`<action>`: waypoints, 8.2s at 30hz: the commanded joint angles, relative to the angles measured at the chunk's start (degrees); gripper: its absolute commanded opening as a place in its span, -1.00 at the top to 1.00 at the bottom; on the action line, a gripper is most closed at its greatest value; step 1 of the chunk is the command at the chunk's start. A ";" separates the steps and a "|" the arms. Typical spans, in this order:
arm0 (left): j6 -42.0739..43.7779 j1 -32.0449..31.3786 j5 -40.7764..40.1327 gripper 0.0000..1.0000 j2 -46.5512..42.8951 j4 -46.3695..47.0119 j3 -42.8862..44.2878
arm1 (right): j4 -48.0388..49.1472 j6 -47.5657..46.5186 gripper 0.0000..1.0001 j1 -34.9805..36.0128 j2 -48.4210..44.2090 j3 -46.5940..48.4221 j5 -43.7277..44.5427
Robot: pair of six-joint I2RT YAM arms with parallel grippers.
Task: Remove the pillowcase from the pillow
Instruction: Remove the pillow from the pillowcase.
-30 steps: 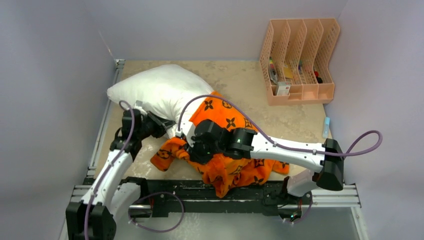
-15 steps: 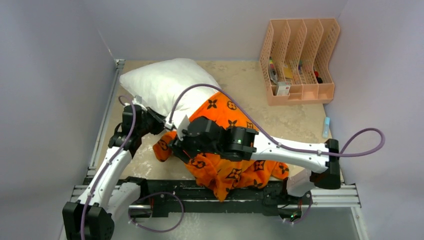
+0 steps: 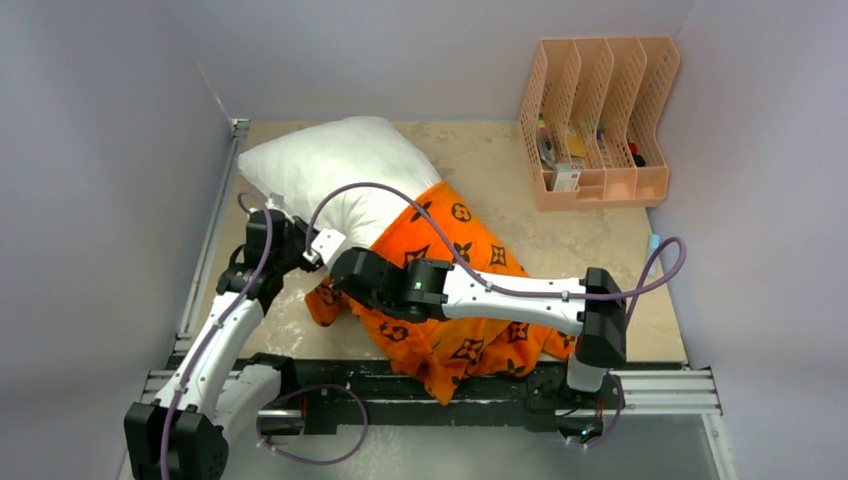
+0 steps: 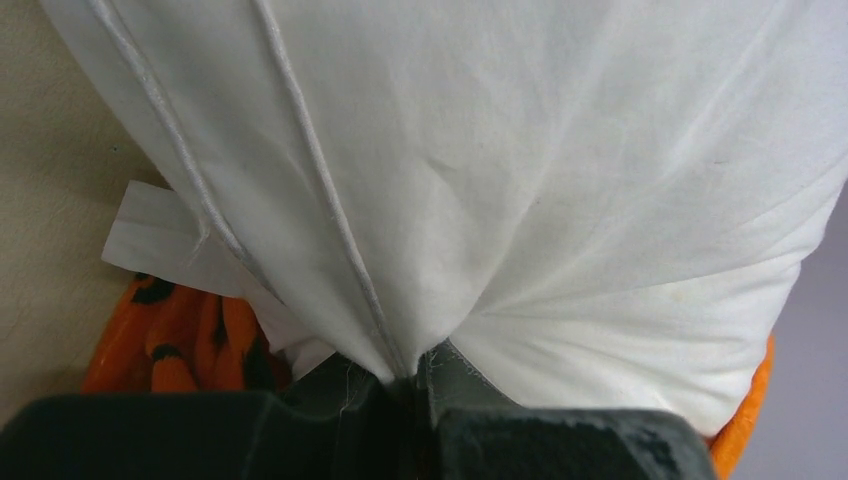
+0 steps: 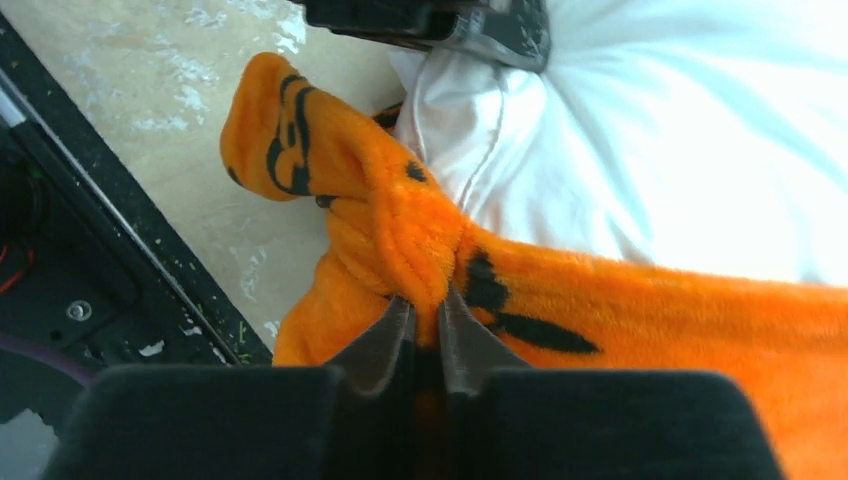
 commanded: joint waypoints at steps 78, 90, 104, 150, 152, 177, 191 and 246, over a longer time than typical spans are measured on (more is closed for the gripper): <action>14.28 12.65 -19.94 1.00 1.31 -25.35 10.70 | -4.39 37.39 1.00 -58.58 -55.73 -58.68 -30.50; 20.28 12.65 -14.86 0.58 0.54 -28.71 15.06 | -4.44 36.21 -0.72 -58.62 -46.07 -52.49 -29.56; 25.87 5.62 -10.69 -0.44 14.89 -33.63 50.86 | -18.61 70.73 -0.95 -58.63 -52.96 -52.03 -22.26; 32.74 -20.84 -31.75 -0.73 60.16 -37.77 60.64 | -10.45 37.46 1.00 -73.56 -45.23 -26.31 -18.15; 31.97 -20.81 -28.58 -0.08 56.09 -33.27 52.25 | -11.56 35.57 1.00 -73.56 -44.05 -23.99 -18.91; 18.61 13.35 -22.88 1.00 23.97 -16.93 14.77 | -20.41 30.21 1.00 -89.39 -44.47 -18.12 -4.89; 21.42 11.89 -13.47 1.00 21.95 -16.70 16.33 | -13.73 11.81 -0.15 -91.52 -46.25 -23.34 -57.92; 24.90 10.97 -22.45 1.00 19.24 -20.97 17.01 | -27.24 25.70 1.00 -62.73 -46.82 -19.19 13.03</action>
